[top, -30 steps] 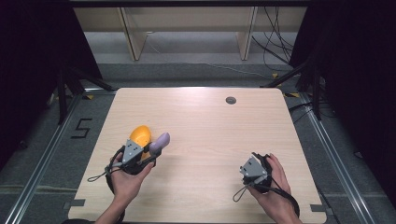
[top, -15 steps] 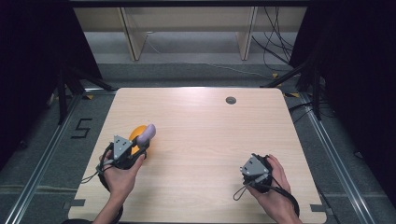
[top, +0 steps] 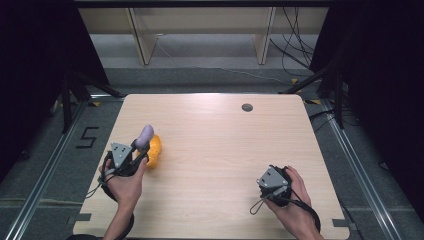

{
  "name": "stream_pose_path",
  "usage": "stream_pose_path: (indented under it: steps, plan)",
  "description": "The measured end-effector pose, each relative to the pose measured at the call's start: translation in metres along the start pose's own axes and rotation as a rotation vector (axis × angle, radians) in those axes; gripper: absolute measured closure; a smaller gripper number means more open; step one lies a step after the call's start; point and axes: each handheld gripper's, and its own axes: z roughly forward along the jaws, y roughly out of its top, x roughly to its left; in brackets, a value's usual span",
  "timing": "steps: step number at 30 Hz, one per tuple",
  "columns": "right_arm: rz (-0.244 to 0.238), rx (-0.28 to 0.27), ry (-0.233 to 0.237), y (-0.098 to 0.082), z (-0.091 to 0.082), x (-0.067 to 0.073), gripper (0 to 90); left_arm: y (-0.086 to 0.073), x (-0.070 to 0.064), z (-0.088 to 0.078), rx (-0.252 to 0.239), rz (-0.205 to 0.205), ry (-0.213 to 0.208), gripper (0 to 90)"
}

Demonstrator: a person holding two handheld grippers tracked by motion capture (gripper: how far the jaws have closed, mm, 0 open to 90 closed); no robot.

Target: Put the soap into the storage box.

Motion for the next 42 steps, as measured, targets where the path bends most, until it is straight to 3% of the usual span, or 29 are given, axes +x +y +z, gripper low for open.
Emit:
stream_pose_path:
  steps: [4, 10, 24, 42]
  plan:
    - [-0.004, -0.004, -0.006, 0.000, 0.001, 0.000, 38.6, 0.001, 0.000, 0.000, -0.002, 0.033, 0.012, 58.9]
    - [0.003, 0.001, -0.003, 0.000, 0.001, 0.000, 38.6, -0.004, 0.002, 0.006, 0.000, 0.021, 0.036, 58.9]
    - [0.007, 0.003, 0.002, -0.001, 0.002, 0.000, 38.4, -0.021, 0.001, 0.019, 0.075, 0.021, 0.053, 58.8]
    - [0.010, 0.014, 0.009, -0.001, 0.002, 0.000, 37.9, -0.029, 0.002, 0.031, 0.142, 0.033, 0.050, 58.8]
